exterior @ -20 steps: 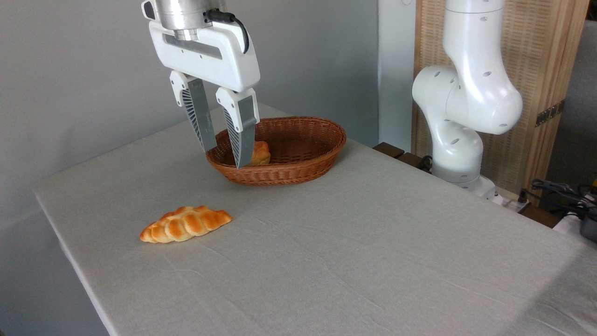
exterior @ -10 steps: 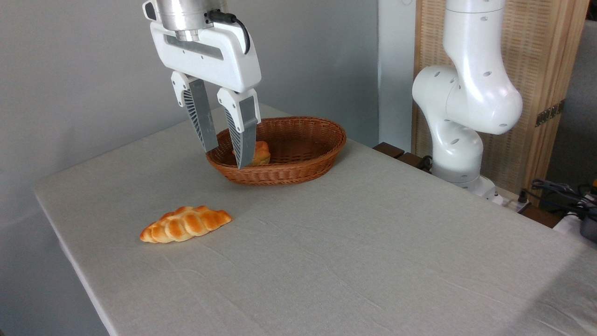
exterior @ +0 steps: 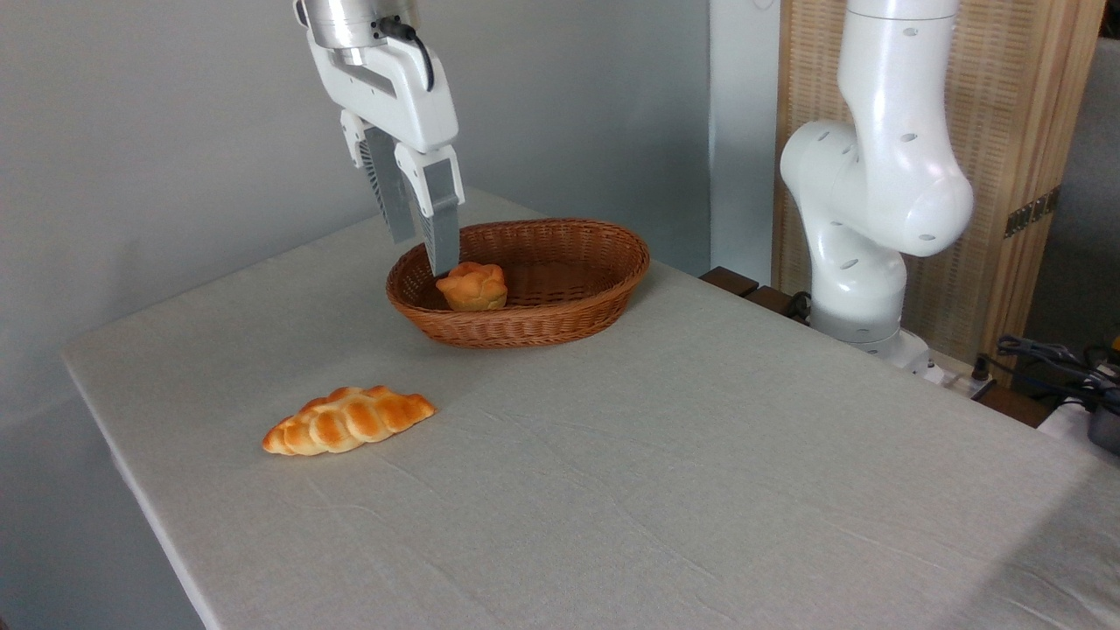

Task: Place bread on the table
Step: 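Lower the gripper onto the round roll and close the fingers on it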

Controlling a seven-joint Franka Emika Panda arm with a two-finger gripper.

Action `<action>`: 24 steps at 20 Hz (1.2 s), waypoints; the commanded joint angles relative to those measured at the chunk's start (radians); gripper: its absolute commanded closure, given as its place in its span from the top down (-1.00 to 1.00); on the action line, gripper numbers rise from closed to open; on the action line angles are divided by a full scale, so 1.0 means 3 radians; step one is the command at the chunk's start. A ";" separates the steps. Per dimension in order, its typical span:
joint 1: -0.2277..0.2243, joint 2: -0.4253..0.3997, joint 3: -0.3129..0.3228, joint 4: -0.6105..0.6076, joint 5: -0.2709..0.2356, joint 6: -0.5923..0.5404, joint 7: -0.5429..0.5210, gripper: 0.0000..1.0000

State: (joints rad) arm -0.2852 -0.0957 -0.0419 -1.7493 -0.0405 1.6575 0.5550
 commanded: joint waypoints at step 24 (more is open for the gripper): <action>-0.1391 -0.0254 0.0058 -0.1910 -0.0069 0.1925 0.0287 0.80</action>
State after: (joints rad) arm -0.6912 -0.1639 -0.0384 -2.2674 -0.0637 2.1638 0.6230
